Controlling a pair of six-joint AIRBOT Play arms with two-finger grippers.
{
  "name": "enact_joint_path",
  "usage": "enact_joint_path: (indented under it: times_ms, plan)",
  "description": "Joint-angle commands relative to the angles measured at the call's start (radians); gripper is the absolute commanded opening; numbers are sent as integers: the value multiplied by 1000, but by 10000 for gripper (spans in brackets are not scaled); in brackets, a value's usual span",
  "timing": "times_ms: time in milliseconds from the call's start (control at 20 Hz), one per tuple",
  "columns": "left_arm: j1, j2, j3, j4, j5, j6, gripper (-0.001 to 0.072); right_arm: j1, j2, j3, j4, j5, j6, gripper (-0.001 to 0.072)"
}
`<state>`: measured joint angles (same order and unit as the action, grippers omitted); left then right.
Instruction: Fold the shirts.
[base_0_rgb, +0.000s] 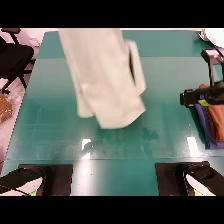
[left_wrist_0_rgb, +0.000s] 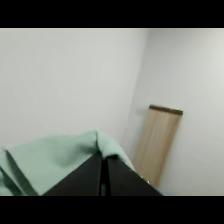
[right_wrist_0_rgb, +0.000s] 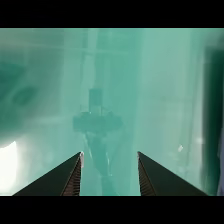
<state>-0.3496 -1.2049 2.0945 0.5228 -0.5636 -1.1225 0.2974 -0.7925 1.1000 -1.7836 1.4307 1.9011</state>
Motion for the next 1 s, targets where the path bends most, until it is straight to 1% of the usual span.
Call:
enact_joint_path:
  times_ms: [0, 50, 100, 150, 200, 250, 400, 600, 650, 850, 950]
  plan:
    - [-2, -8, -77, -11, -209, 24, 24, 0, 85, -90, -80, -22, 38, 410]
    - [-2, -8, -106, 53, -288, 24, 24, 0, 102, -99, -105, -28, 38, 410]
    - [-2, -8, -130, 152, -372, 23, 24, 0, 120, -107, -129, -35, 38, 410]
    - [-2, -8, -150, 234, -428, 5, 24, 0, 138, -115, -147, -45, 38, 409]
    - [-2, -8, -164, 274, -449, -37, 24, 0, 155, -122, -165, -52, 38, 410]
    - [-2, -9, -171, 275, -447, -56, 24, 0, 167, -124, -180, -59, 38, 410]
    - [-2, -21, -171, 201, -393, -46, 24, 0, 178, -123, -184, -77, 38, 409]
    - [-14, -82, -170, -8, -375, -46, 24, 0, 175, -123, -185, -87, 39, 409]
    - [-35, -99, -170, -32, -365, -45, 24, 0, 175, -123, -185, -92, 39, 409]
    - [-142, -152, -167, -63, -325, 31, 24, 0, 175, -123, -191, -92, 39, 409]
    - [-153, -154, -154, -103, -288, 80, 24, 0, 175, -123, -208, -89, 39, 409]
